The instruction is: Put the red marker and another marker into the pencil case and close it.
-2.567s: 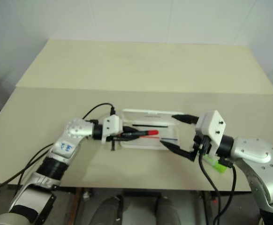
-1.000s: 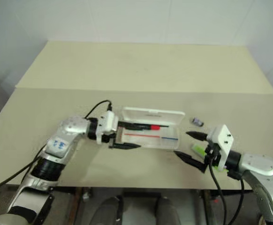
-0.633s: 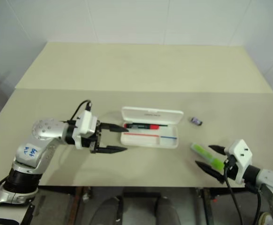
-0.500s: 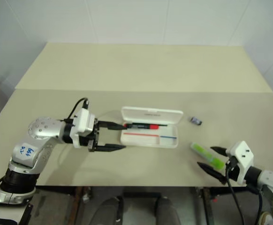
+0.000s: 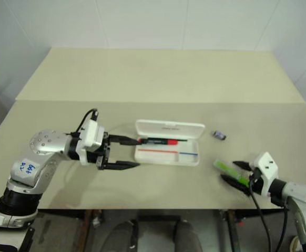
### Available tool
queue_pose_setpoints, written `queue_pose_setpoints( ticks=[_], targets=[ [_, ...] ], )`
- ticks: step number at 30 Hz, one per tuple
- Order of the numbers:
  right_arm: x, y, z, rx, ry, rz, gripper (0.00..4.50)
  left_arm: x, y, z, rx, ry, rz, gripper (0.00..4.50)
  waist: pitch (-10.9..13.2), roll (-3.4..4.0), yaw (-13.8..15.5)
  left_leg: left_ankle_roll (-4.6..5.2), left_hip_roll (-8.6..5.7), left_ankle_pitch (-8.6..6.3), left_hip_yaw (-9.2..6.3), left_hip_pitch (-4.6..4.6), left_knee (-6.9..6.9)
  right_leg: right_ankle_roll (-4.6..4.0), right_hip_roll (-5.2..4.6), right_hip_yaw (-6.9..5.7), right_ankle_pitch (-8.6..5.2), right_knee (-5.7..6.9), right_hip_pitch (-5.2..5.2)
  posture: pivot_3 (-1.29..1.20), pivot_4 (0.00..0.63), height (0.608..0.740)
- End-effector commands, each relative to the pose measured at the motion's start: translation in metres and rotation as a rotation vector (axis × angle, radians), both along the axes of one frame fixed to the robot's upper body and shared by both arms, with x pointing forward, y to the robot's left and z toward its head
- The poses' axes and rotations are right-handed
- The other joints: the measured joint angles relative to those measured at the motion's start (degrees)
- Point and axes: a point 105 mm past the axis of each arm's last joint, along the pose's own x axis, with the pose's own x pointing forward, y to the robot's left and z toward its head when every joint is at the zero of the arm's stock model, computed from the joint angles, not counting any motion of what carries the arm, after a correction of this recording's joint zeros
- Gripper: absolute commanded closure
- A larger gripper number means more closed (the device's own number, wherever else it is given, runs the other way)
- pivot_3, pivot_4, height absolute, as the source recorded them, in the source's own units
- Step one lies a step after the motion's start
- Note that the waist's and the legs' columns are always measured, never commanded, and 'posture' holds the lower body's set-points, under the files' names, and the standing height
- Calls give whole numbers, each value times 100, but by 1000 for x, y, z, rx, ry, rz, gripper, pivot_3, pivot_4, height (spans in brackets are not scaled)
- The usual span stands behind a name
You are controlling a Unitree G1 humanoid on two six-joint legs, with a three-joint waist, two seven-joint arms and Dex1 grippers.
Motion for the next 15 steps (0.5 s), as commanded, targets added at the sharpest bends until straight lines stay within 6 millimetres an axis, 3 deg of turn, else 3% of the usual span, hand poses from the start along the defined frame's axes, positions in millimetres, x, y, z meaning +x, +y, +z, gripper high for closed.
queue_pose_setpoints(
  ticks=[1, 5, 12, 15],
  targets=[
    [-7, 3, -5, 3, 37, 44, 2090, -3, 6, 17, -8, -68, -1, 1500, 0, 0, 0, 0, 0, 0, 0, 1, -1, 0, 0, 0, 0, 0, 0, 0, 150, 740],
    [-11, 0, -10, -33, 49, 57, 3404, -2, 11, 17, 0, -72, 15, 1500, 0, 0, 2, 0, 0, -1, 1, 0, 0, 0, -1, 0, 0, -1, 0, 0, 150, 740],
    [-8, 1, -8, -60, 22, 65, 3391, -1, 16, 16, 23, -80, 24, 1500, 0, 0, 3, -1, 0, -2, 1, 0, 0, 0, -1, 0, 0, -1, 0, 0, 150, 740],
    [1, 10, 8, -62, -44, 100, 3391, 0, 26, 15, 46, -84, 41, 1500, 0, 0, -19, -1, 0, -2, 1, 1, 0, 0, -1, 1, 0, -1, 0, 0, 150, 740]
  ],
)
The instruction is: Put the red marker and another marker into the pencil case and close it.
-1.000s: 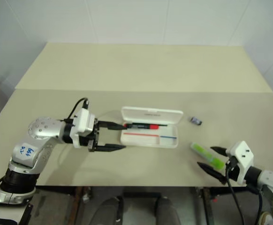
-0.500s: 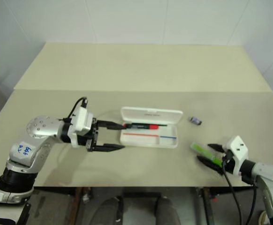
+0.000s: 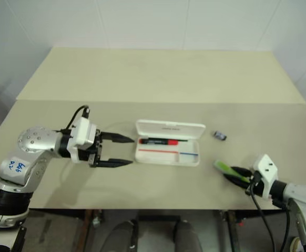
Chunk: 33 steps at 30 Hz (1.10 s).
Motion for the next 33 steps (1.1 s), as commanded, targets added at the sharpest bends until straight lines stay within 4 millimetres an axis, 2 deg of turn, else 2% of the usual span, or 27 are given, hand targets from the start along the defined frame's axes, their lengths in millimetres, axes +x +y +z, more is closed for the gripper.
queue_pose_setpoints(
  ticks=[1, 3, 9, 16, 22, 29, 32, 33],
  targets=[
    [4, 11, 12, -20, -42, 59, 3391, -1, 11, 9, 9, -50, 12, 1500, 0, 0, -23, 0, 0, 0, 2, 0, 0, 0, 0, 1, 0, 0, -1, 0, 150, 740],
    [8, 22, 24, -21, -80, 106, 3391, -2, 15, 8, 19, -48, 16, 1500, 0, 1, -34, 0, 1, 0, 2, 2, 0, 0, 0, 1, 0, 1, -2, 0, 150, 740],
    [14, 70, 58, 6, -180, 294, 3391, -7, 26, -1, 61, -35, 30, 1500, 2, 1, -113, 0, 2, 0, 3, 0, -1, 1, -1, 2, 0, 1, -2, 0, 150, 740],
    [15, 124, 76, 56, -228, 496, 3391, -6, 35, -5, 62, -30, 64, 1500, 2, 0, -123, 4, 2, -5, 4, -4, -3, 1, -3, 2, 1, 1, -7, 0, 150, 740],
    [19, 167, 76, 74, -235, 657, 3391, -8, 41, -10, 68, -24, 77, 1500, 2, -1, -129, 6, 2, -8, 4, -6, -4, 1, -3, 3, 1, 7, -15, 0, 150, 740],
    [33, 201, 70, 64, -239, 772, 3391, -9, 43, -12, 66, -23, 97, 1500, 2, -1, -133, 8, 2, -12, 6, -9, -5, 2, -3, 3, 2, 14, -23, 0, 150, 740],
    [41, 206, 67, 62, -237, 786, 3391, -11, 43, -13, 65, -23, 103, 1500, 2, -2, -135, 8, 3, -12, 8, -11, -5, 15, -3, 3, 8, 26, -32, 0, 150, 740],
    [44, 207, 66, 61, -236, 786, 3391, -11, 43, -13, 65, -23, 104, 1500, 2, -1, -134, 8, 3, -12, 8, -11, -6, 43, -3, 3, 23, 31, -36, 0, 150, 740]
  ],
)
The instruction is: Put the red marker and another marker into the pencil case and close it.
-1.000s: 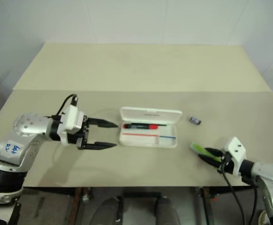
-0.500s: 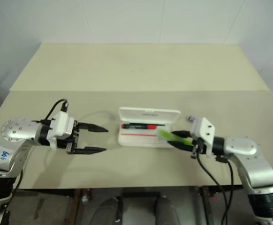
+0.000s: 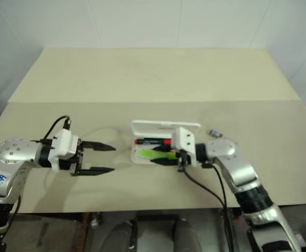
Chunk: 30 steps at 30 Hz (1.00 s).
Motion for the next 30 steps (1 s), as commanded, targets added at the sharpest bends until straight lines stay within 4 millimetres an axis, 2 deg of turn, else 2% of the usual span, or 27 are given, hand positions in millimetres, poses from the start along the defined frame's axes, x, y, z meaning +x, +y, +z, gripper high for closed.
queue_pose_setpoints(
  ticks=[1, 8, 18, 30],
  targets=[
    [8, 2, 3, 2, -33, 17, 3391, -4, 0, 8, 1, -46, 2, 1500, 0, 0, 0, 0, 0, 0, 0, 0, 0, 24, 0, 0, 13, 5, -2, 0, 150, 740],
    [20, 5, -7, -23, -26, 34, 3391, -6, -2, 9, -4, -49, 12, 1500, 0, 0, 0, -1, 1, 0, 7, -6, -2, 26, 1, 4, 14, 25, -23, 0, 150, 740],
    [18, 16, -13, -13, -14, 59, 3391, -7, -2, 10, -1, -53, 15, 1500, 0, 0, -11, -1, 8, 0, 21, -11, -2, 28, 9, 18, 14, 48, -49, 0, 150, 740],
    [26, 24, -16, -8, -17, 65, 3391, -6, -3, 11, -3, -60, 12, 1500, 0, 0, -16, -1, 9, 0, 31, -10, -4, 28, 8, 25, 15, 46, -51, 0, 150, 740]
  ],
)
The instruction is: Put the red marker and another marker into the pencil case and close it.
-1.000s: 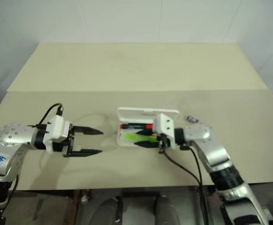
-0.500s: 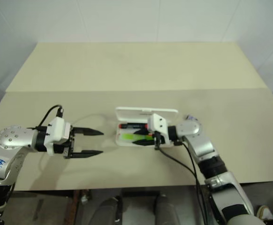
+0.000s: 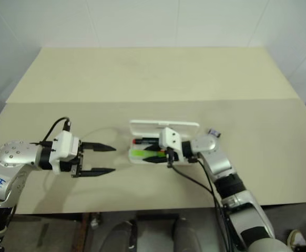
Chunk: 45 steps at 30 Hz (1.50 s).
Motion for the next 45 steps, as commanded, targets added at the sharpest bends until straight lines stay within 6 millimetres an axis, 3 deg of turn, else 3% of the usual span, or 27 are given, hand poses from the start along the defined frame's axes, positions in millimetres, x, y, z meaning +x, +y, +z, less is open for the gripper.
queue_pose_setpoints(
  ticks=[1, 11, 12, 19, 27, 39, 45],
  targets=[
    [0, 5, 8, 3, -36, 33, 3391, -3, -1, 12, -3, -51, -11, 1500, 0, 0, -2, 0, 0, 0, 0, 0, 0, 0, 0, 0, 0, 0, 0, 0, 150, 740],
    [4, 9, 20, 46, -64, 23, 3391, -3, -2, 12, -5, -52, -9, 1500, 0, 0, -2, 0, 1, 0, 1, 1, 0, 1, 0, 2, 0, 3, -1, 0, 150, 740],
    [3, 9, 19, 42, -63, 28, 2619, -3, -2, 12, -5, -52, -10, 1500, 0, 0, -1, 0, 1, 0, 2, 1, 0, 1, 0, 2, 1, 2, -1, 0, 150, 740],
    [0, 10, 25, 68, -81, 27, 45, -2, -4, 12, -7, -53, -19, 1500, 0, 0, -4, 0, 1, 0, 3, 1, 0, 1, 0, 3, 0, 3, -2, 0, 150, 740],
    [-10, 4, 45, 103, -94, 32, 15, -1, -4, 12, -9, -49, -27, 1500, 0, 0, 3, 0, 1, 0, 4, 0, 0, 1, 0, 4, 1, 2, -3, 0, 150, 740],
    [-43, -25, 60, 102, -87, -29, 15, 3, 2, 9, 13, -51, -27, 1500, 0, 0, 19, -1, 2, -1, 8, -1, -3, -13, -2, 6, -7, -4, -4, 0, 150, 740],
    [-54, -76, 62, 52, -64, -194, 15, 4, -3, 11, -14, -49, -39, 1500, 0, -1, 43, 1, 1, -5, 12, -6, -2, -19, -6, 8, -10, -18, -2, 0, 150, 740]
  ],
)
